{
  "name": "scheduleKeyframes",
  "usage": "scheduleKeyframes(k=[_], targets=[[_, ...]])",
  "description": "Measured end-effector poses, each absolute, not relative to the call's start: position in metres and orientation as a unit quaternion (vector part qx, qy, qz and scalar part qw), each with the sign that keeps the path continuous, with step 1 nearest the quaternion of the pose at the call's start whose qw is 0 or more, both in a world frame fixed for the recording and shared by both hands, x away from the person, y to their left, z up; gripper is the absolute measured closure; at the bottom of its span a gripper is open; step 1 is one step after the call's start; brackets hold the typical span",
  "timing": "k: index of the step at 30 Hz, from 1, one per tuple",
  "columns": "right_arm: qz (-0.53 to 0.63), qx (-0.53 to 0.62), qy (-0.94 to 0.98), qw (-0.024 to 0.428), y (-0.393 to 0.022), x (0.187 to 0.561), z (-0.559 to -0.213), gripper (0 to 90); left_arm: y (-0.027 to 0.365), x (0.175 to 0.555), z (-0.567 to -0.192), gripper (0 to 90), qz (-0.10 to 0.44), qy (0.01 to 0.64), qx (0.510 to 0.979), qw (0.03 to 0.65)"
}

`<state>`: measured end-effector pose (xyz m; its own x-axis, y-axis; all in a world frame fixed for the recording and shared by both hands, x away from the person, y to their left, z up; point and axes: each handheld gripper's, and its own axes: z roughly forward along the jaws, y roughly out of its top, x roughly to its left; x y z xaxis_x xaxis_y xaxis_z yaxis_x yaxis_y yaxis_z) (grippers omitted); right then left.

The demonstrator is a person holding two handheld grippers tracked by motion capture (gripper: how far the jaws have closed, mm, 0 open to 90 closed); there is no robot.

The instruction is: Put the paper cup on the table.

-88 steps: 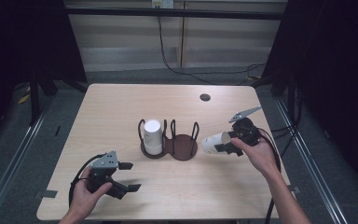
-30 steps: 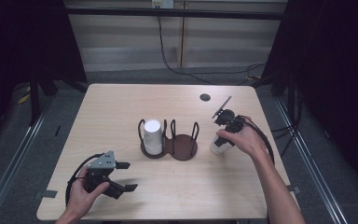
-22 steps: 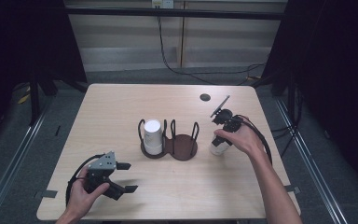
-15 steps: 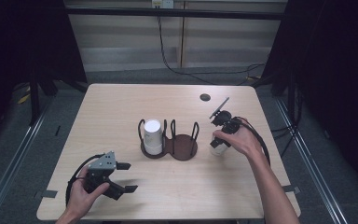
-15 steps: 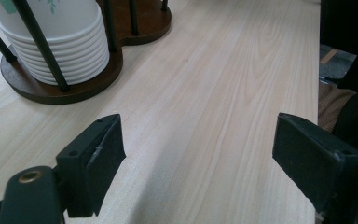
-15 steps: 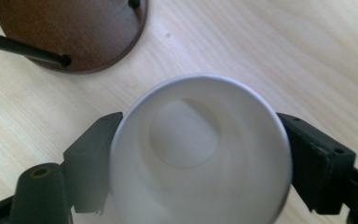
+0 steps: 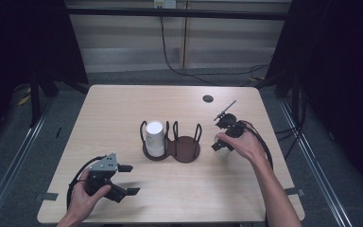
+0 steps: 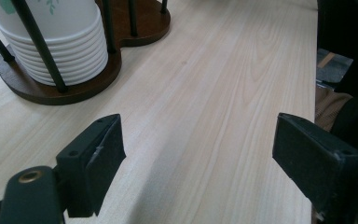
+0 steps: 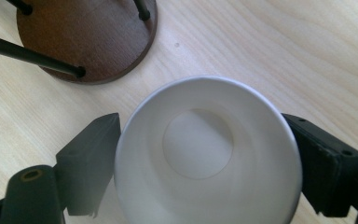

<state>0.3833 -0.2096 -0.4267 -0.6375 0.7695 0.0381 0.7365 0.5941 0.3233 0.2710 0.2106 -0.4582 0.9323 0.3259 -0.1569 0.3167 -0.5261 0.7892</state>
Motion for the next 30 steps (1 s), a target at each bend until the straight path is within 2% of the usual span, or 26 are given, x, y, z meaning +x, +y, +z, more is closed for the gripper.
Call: scheduleKeyframes(k=[9, 30], targets=[[0.202, 0.437, 0.875, 0.052, -0.217, 0.378, -0.422, 14.3, 0.211, 0.272, -0.459, 16.6, 0.005, 0.188, 0.874, 0.448], [0.302, 0.462, 0.825, 0.119, -0.226, 0.357, -0.408, 15.9, 0.213, 0.273, -0.459, 17.0, 0.013, 0.208, 0.870, 0.447]])
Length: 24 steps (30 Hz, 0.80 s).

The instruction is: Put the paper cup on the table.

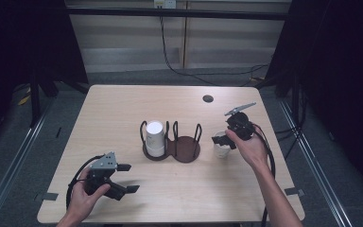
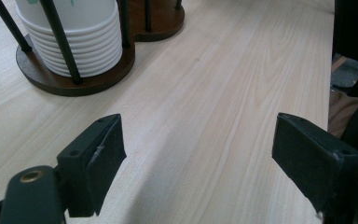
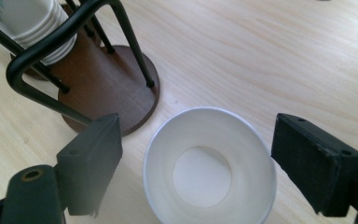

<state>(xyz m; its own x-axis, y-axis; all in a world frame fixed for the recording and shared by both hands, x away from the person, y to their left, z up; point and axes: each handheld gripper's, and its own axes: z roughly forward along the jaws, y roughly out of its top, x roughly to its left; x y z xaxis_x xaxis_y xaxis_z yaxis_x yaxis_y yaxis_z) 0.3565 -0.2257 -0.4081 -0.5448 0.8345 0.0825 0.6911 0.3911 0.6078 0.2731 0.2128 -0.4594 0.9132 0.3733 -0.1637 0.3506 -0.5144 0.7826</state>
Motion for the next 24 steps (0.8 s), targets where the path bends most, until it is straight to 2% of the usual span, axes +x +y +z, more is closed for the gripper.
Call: scheduleKeyframes(k=[14, 24], targets=[[0.396, 0.459, 0.778, 0.166, -0.226, 0.327, -0.410, 15.0, 0.213, 0.273, -0.460, 17.0, 0.013, 0.209, 0.872, 0.443], [0.444, 0.437, 0.763, 0.173, -0.213, 0.303, -0.414, 15.2, 0.213, 0.272, -0.460, 17.0, 0.011, 0.211, 0.869, 0.447]])
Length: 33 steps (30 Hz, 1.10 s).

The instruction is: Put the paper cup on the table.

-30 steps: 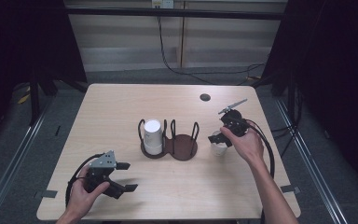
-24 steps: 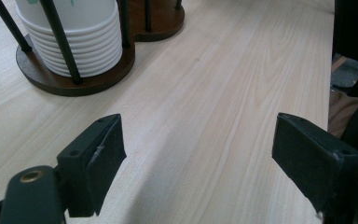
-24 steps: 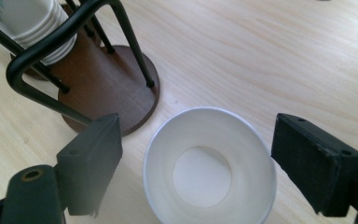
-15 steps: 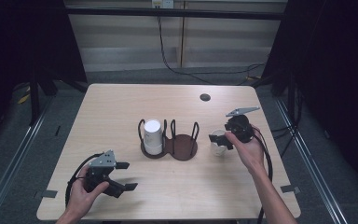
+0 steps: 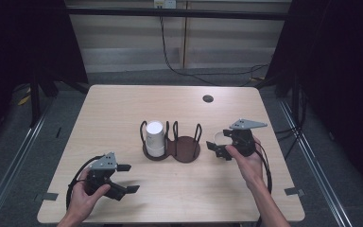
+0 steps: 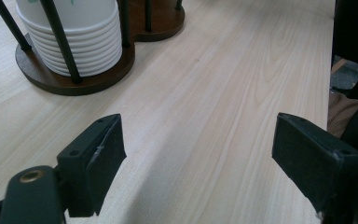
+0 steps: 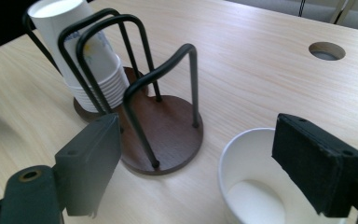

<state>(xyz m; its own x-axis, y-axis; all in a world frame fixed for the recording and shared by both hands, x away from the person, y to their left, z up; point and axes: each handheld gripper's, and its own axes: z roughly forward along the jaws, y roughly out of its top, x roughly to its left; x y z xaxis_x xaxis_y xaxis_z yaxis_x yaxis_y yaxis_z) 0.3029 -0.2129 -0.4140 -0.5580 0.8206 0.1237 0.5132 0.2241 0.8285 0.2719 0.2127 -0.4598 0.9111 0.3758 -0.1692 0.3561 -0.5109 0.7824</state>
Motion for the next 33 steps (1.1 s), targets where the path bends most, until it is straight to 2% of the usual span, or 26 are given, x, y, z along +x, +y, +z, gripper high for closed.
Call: scheduleKeyframes(k=[10, 25, 31, 33], targets=[[0.479, 0.417, 0.748, 0.192, -0.199, 0.278, -0.415, 15.7, 0.213, 0.271, -0.460, 16.9, 0.009, 0.212, 0.866, 0.453], [0.504, 0.393, 0.753, 0.159, -0.171, 0.246, -0.446, 16.2, 0.213, 0.268, -0.462, 16.4, 0.011, 0.222, 0.861, 0.457], [0.505, 0.400, 0.749, 0.157, -0.167, 0.237, -0.459, 17.2, 0.217, 0.267, -0.462, 16.4, 0.027, 0.233, 0.858, 0.456], [0.505, 0.404, 0.749, 0.142, -0.167, 0.237, -0.465, 16.7, 0.216, 0.267, -0.463, 16.4, 0.032, 0.242, 0.854, 0.459]])
